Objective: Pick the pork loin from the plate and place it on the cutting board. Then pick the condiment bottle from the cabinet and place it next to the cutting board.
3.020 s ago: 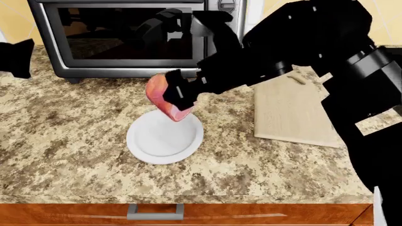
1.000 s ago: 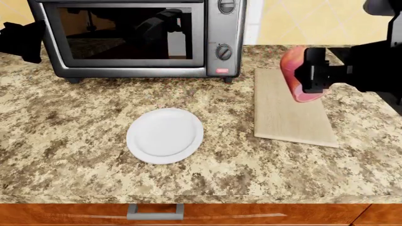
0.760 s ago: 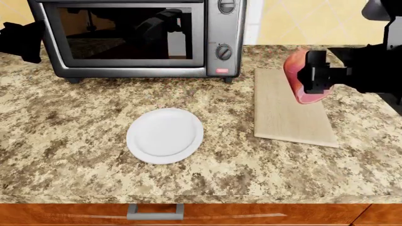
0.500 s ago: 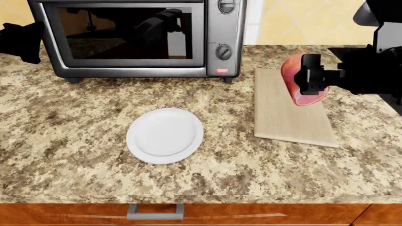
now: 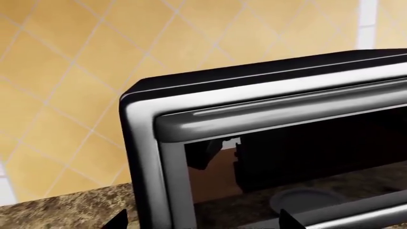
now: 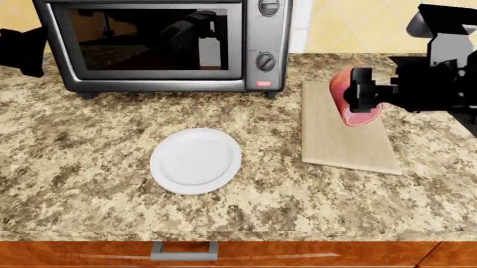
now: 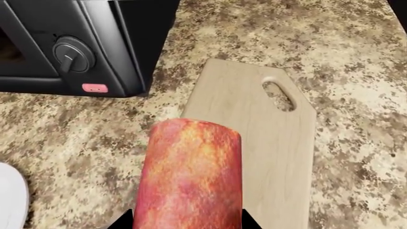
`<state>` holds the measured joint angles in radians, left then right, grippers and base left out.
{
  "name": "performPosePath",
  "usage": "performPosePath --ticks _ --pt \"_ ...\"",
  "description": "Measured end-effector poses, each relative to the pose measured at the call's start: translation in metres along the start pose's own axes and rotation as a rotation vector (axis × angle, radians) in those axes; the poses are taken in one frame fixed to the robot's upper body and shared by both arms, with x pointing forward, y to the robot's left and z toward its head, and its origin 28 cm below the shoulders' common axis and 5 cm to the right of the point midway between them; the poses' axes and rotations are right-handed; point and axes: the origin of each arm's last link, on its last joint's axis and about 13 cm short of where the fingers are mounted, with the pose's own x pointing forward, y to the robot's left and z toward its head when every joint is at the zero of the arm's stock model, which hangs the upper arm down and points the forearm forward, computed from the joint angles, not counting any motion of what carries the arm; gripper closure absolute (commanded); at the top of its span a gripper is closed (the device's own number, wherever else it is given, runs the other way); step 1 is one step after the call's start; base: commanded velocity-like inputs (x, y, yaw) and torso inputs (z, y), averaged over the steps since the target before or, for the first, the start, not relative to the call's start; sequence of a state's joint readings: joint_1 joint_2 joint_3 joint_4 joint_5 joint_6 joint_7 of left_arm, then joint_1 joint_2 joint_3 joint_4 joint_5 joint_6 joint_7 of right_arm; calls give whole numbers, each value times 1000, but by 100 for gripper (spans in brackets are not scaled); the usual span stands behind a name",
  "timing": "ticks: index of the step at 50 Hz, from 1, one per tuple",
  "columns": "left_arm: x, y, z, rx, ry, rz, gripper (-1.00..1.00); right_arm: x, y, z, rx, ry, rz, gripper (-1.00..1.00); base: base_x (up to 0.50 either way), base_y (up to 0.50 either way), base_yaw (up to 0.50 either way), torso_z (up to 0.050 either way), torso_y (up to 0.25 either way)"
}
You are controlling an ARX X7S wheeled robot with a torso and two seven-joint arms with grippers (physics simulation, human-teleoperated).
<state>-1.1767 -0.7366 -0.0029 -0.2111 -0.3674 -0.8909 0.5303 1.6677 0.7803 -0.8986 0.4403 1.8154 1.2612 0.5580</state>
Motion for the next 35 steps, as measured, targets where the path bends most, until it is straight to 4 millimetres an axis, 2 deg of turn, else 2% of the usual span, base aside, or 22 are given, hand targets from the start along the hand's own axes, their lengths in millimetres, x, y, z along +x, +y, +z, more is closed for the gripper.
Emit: performPosePath --ticks 35 --pt "-5 3 3 9 0 18 -100 25 -13 -2 25 27 -30 100 0 0 0 0 0"
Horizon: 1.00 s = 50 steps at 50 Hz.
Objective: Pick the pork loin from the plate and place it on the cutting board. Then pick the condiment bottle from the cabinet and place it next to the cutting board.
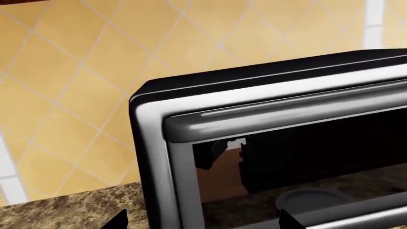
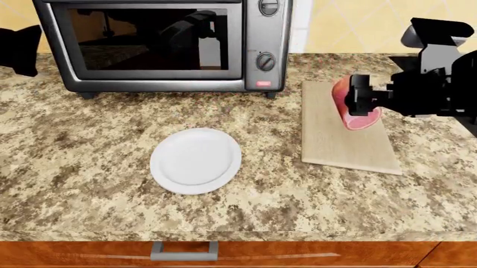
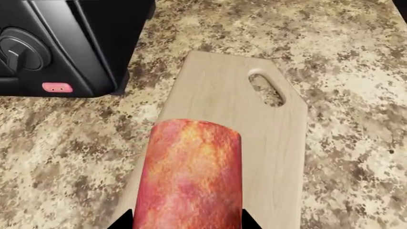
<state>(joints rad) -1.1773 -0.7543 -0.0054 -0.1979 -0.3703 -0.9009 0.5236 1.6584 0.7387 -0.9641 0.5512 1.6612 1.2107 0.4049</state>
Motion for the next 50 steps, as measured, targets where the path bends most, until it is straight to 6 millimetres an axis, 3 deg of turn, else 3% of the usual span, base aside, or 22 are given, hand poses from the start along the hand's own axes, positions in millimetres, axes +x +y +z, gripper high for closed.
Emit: performPosePath --ticks 50 --pt "-2 2 2 13 2 12 -100 30 -9 -7 15 37 -30 100 0 0 0 0 0"
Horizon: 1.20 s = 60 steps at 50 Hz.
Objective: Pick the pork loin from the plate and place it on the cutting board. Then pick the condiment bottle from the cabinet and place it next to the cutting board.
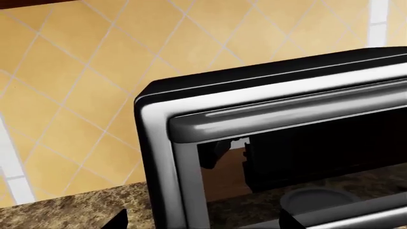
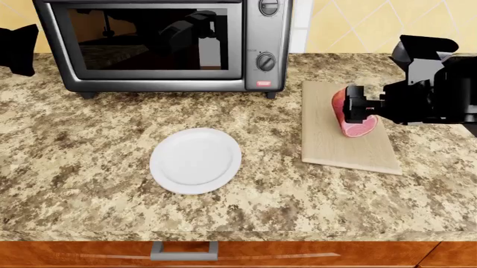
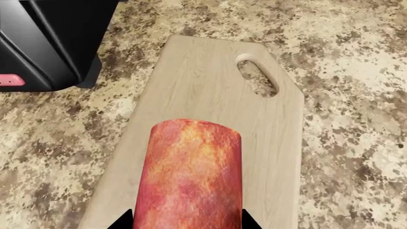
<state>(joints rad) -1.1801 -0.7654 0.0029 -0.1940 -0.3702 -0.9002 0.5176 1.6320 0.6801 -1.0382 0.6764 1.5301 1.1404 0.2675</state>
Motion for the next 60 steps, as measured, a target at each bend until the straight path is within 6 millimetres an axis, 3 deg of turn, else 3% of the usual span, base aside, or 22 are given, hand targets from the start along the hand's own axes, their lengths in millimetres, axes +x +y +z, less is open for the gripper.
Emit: performPosePath --ticks 13,14,39,60 --pt "0 0 0 0 -1 0 -100 1 0 0 3 -4 -1 100 0 0 0 0 0" --pt "-1 0 0 0 -1 0 -100 2 0 0 4 -4 -1 -100 0 0 0 0 0" --pt "-1 0 1 -4 -7 -1 -100 -10 2 10 -19 -59 -9 -100 0 0 0 0 0" --pt "-6 2 2 -20 -24 -5 -100 -71 27 37 -103 -279 12 -100 0 0 0 0 0"
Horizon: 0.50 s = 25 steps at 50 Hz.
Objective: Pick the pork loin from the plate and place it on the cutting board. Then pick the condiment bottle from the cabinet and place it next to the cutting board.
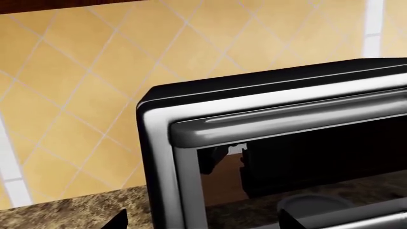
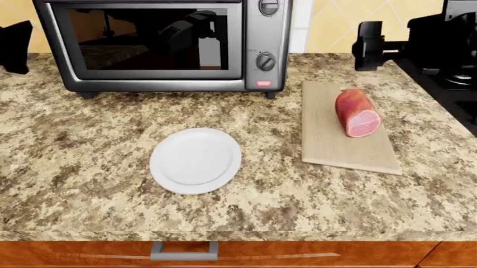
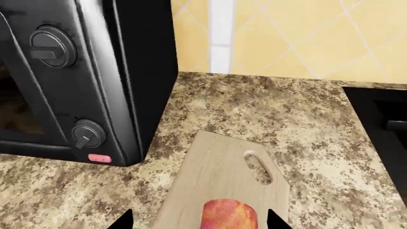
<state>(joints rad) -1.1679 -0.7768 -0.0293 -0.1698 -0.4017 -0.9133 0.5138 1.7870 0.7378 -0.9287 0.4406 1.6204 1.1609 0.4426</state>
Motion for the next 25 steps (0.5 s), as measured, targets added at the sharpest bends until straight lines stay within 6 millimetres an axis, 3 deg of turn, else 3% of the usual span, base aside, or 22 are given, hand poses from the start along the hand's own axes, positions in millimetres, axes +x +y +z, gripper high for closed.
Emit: performPosePath --ticks 25 --pt "-3 1 -3 -32 -24 -28 -100 -88 58 37 -189 -246 58 -100 0 0 0 0 0"
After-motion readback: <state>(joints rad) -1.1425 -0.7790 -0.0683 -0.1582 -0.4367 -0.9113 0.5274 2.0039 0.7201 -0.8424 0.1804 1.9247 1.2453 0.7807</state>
